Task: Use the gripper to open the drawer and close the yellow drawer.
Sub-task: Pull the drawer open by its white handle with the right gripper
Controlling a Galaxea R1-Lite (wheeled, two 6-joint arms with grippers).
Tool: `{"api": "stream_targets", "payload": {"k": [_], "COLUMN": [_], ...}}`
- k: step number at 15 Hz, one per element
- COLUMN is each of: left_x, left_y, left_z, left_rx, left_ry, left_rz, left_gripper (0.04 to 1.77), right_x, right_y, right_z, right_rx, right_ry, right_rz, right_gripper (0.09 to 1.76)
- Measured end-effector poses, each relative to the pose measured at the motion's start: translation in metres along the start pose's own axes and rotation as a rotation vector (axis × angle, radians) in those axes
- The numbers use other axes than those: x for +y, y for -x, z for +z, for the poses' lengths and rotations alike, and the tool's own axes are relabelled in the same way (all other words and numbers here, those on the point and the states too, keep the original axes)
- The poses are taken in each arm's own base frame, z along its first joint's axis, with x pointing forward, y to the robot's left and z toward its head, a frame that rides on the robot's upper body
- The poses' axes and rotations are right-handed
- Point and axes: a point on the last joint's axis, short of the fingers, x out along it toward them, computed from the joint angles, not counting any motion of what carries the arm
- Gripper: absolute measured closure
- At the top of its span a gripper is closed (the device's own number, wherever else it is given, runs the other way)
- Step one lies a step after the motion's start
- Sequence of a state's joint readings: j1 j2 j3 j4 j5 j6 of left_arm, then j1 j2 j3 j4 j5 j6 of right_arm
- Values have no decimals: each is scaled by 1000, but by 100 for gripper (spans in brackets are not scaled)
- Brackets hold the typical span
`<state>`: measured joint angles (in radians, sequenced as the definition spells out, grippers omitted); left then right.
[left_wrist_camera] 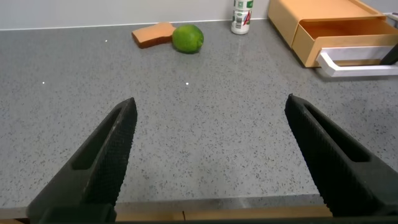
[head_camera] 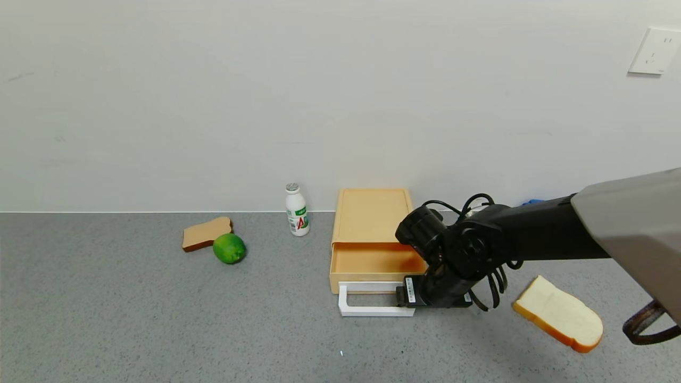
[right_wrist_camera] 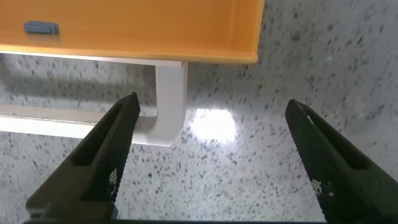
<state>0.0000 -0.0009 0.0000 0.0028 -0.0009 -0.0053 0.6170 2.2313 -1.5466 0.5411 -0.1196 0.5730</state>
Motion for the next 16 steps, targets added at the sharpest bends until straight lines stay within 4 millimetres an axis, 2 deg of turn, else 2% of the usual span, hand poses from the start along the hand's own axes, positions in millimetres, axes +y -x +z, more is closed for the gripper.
{"api": "stream_targets", "payload": {"k": [12, 16], "left_x": [0, 0], "left_y": [0, 0], "left_z": [0, 0], "left_rx": [0, 0], "left_ry": [0, 0], "left_rz": [0, -1], "left_gripper": [9, 9], "right_x": [-4, -1], "right_y": [16, 23], "right_z": [-47, -52], "right_rx": [57, 59], "right_ry": [45, 51], "right_rz": [26, 49], "right_gripper": [14, 14]}}
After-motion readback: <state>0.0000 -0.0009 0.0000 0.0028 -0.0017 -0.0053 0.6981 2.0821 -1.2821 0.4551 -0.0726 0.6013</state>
